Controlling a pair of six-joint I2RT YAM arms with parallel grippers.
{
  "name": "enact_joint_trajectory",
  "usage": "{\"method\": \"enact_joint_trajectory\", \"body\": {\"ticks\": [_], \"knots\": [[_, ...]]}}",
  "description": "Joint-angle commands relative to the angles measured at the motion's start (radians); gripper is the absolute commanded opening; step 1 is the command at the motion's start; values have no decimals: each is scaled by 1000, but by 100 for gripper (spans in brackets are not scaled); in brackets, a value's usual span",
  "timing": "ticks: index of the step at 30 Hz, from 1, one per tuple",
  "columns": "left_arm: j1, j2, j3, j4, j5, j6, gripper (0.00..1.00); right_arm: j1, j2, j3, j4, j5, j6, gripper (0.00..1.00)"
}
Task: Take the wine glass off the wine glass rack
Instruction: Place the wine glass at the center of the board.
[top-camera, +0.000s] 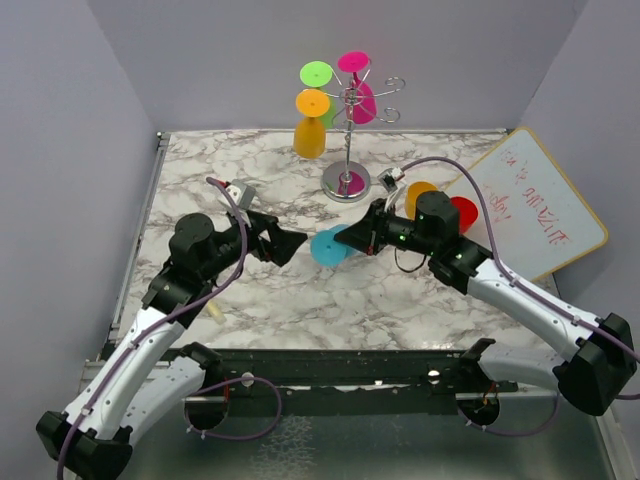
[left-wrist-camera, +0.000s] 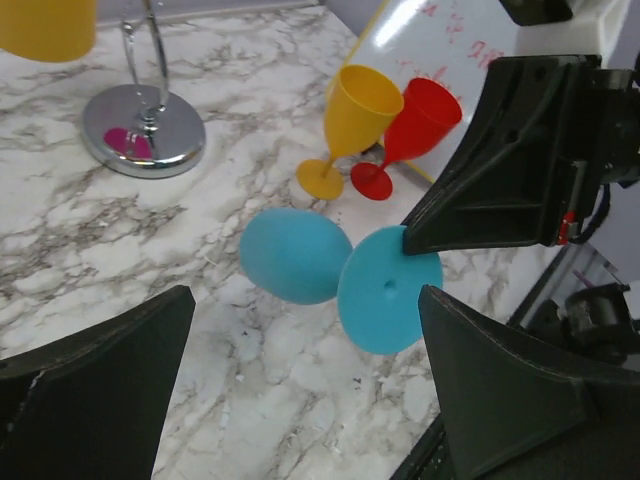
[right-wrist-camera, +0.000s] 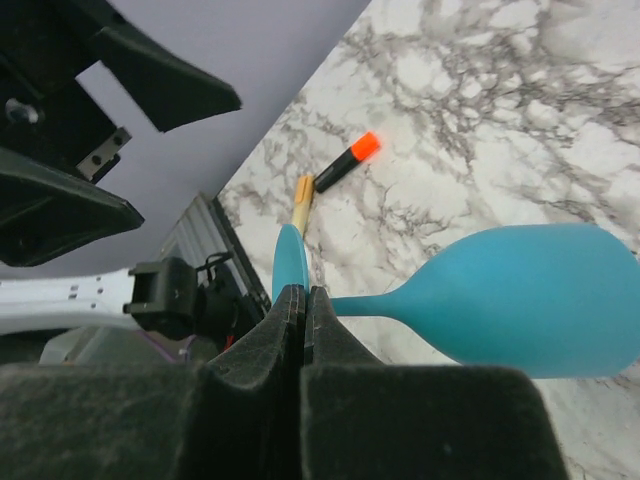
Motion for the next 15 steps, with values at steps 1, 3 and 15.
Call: {"method": "enact_joint_trajectory", "body": {"ticks": [1,3,15], "knots": [[3,25,-36,107,231,-62,93,-1,20,-4,94,-220,-58,1],[3,48,-37,136,311,-65,90,-1,16,-8,100,-249,-71,1],[3,165,4,165,664,-44,54,-1,-55,-59,177,-306,-74,1]]}}
